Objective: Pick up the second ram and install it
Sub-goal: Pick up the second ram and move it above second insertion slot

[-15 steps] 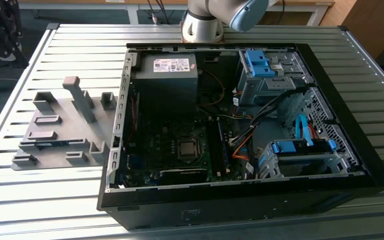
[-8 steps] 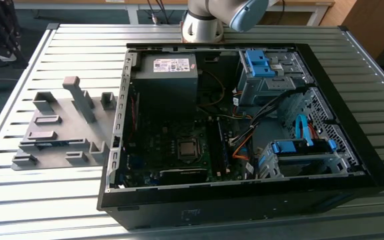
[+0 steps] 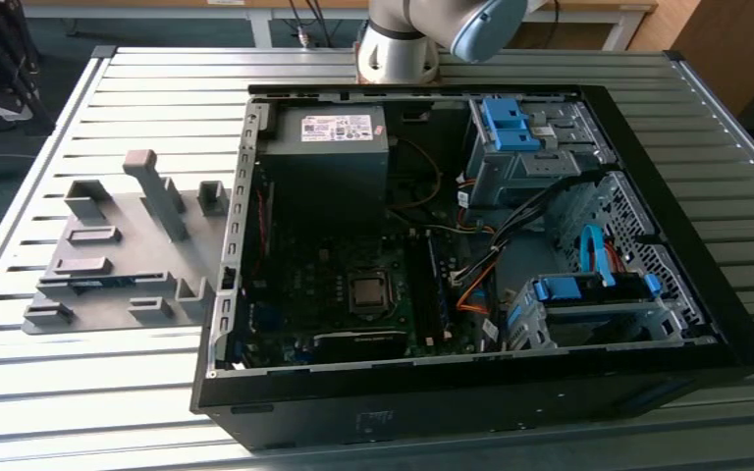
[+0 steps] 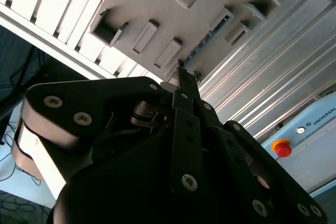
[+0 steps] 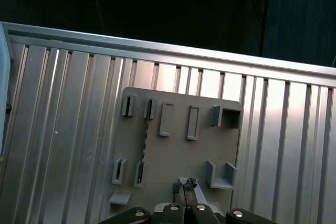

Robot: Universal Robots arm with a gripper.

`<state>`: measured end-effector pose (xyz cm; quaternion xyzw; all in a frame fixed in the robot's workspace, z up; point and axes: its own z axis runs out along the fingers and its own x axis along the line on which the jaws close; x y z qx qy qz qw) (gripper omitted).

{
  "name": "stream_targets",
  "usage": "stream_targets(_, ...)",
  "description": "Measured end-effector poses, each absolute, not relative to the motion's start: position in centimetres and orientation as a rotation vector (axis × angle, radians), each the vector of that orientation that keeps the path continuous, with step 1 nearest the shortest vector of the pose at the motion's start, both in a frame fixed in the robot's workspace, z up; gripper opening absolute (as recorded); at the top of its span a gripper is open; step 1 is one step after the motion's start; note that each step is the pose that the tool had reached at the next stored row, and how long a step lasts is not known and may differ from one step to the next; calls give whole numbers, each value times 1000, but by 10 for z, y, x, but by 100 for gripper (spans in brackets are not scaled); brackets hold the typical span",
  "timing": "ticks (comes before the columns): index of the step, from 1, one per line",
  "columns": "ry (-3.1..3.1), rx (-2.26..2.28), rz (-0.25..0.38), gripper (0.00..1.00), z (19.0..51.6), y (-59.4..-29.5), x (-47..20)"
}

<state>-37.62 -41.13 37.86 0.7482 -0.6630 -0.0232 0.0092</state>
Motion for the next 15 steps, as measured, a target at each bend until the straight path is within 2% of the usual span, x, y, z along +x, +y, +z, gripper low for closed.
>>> stream_targets(11,-2071,2337,-72,11,379,-411,-376)
stream_targets(12,-2070,2337,-72,17,378,-411,-376)
stream_targets(15,-2061,2346,-72,17,378,-411,-376)
